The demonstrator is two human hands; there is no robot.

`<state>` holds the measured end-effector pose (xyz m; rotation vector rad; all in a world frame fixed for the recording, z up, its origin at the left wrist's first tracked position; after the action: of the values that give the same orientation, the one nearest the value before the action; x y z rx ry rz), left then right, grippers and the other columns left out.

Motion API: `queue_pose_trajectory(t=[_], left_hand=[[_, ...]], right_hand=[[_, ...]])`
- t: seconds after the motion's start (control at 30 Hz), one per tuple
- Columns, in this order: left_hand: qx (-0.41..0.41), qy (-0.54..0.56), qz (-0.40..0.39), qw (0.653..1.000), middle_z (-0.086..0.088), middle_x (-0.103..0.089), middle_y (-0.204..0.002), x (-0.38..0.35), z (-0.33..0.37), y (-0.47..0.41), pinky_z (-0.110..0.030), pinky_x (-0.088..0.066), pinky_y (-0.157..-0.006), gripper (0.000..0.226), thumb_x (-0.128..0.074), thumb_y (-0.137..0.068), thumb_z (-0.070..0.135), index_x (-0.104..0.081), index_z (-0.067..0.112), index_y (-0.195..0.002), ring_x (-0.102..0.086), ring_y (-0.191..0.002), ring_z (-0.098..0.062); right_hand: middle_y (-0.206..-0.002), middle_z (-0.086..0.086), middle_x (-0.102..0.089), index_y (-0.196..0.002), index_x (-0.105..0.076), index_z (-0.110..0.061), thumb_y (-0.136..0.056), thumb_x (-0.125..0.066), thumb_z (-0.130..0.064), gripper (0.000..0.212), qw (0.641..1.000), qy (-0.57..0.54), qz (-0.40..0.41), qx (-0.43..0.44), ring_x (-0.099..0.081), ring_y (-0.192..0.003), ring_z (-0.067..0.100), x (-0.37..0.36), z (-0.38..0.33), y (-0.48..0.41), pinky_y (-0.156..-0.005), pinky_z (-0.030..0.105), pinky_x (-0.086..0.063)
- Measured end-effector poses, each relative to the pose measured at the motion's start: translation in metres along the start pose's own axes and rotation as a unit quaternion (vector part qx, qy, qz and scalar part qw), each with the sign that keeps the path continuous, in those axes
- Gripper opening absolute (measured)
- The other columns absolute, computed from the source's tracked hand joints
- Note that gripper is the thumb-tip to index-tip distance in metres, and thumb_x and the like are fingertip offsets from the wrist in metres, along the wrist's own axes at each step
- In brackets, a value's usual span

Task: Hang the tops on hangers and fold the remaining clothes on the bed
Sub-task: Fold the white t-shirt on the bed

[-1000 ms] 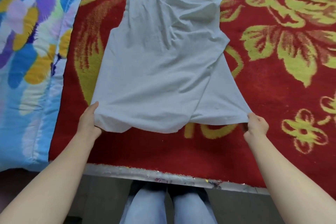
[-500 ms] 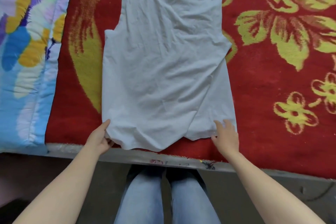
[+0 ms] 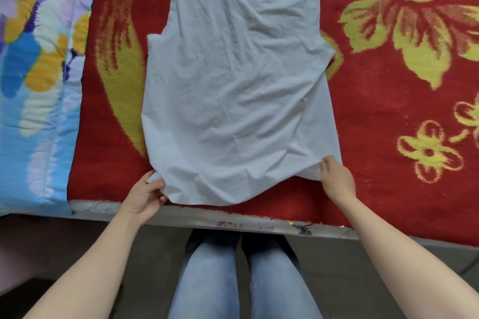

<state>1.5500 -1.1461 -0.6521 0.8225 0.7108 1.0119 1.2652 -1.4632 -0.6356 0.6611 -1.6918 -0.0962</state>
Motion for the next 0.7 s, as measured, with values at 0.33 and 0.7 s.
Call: queue_pose_trajectory(t=[0.33,0.7], left_hand=[[-0.114,-0.39,0.06,0.912,-0.006,-0.056,-0.09,0.0,0.014,-0.001,-0.028,-0.046,-0.072,0.053,-0.069,-0.075,-0.007,-0.054,0.015,-0.12,-0.054,-0.085,-0.021],[-0.24,-0.478,0.253,0.807,-0.013,-0.064,-0.09,0.008,0.027,0.029,-0.038,-0.044,-0.07,0.021,-0.055,-0.09,0.013,-0.058,0.013,-0.111,-0.061,-0.086,-0.035]], right_hand=[[-0.075,-0.01,-0.042,-0.088,-0.045,-0.016,-0.091,-0.037,-0.003,0.015,0.798,-0.425,0.274,-0.327,-0.044,-0.089,0.016,0.054,0.122,0.009,-0.062,0.017,-0.036],[-0.114,0.023,-0.061,-0.13,-0.048,-0.01,-0.088,-0.054,-0.001,0.043,0.993,-0.1,0.035,-0.053,-0.057,-0.104,0.039,0.039,0.074,0.018,-0.079,0.037,-0.04]])
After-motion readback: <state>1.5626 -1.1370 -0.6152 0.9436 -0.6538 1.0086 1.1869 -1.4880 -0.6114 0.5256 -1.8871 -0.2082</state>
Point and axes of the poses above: each hand's wrist, its own y-axis away from the middle knuckle, its own x-axis out of the back of the hand, z = x × y, the point moved 7 cm from there along -y, towards the middle knuckle
